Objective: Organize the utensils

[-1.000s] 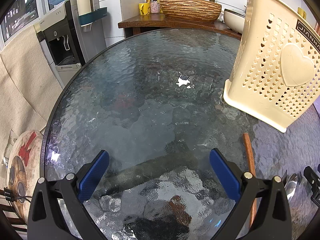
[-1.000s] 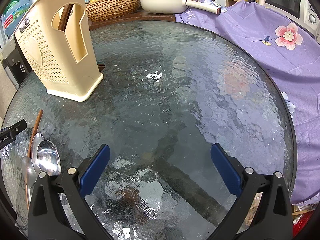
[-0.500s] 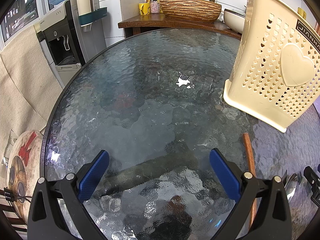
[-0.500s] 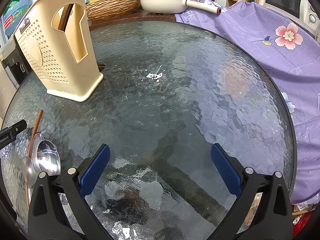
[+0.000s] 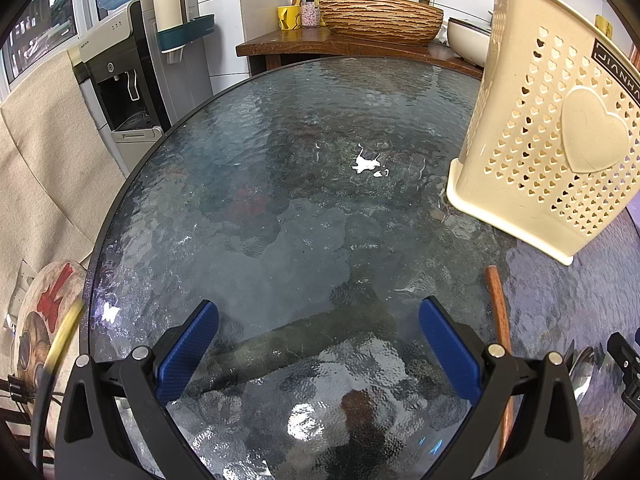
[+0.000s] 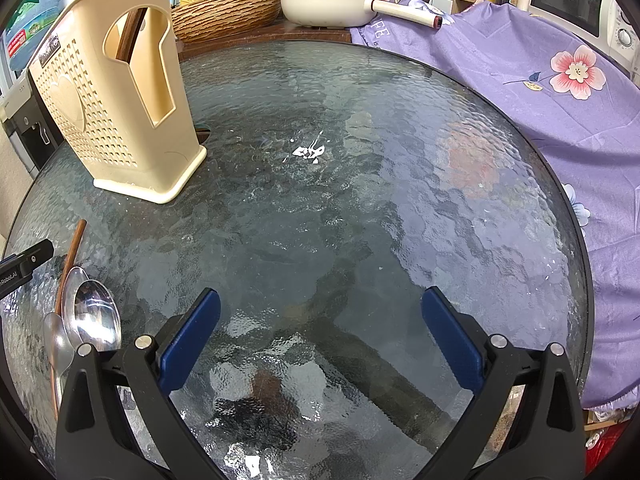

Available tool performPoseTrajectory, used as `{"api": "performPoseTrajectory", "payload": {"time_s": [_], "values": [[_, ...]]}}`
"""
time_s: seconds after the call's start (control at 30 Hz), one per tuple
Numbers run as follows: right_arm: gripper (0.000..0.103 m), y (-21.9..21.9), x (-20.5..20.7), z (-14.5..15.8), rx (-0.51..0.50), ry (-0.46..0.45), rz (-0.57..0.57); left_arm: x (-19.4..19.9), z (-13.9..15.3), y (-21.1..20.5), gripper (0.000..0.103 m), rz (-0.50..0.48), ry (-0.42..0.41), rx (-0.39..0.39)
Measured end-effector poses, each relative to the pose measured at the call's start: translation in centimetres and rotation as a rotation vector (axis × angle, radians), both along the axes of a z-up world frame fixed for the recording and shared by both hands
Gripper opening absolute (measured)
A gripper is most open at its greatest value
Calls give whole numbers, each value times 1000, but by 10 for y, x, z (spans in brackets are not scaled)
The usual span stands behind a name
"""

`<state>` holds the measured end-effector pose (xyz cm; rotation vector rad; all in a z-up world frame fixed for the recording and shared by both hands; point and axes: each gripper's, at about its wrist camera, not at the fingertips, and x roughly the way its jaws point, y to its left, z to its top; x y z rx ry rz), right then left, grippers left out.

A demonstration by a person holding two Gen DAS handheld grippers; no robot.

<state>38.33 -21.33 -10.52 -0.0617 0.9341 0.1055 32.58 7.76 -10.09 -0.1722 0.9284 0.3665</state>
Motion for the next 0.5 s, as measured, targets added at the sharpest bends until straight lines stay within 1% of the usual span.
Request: {"api": "performPoseTrajectory", "payload": {"time_s": [0.5], "values": [[99, 0, 0, 1, 0, -1, 0, 0, 0, -1, 98, 0, -1, 0]]}}
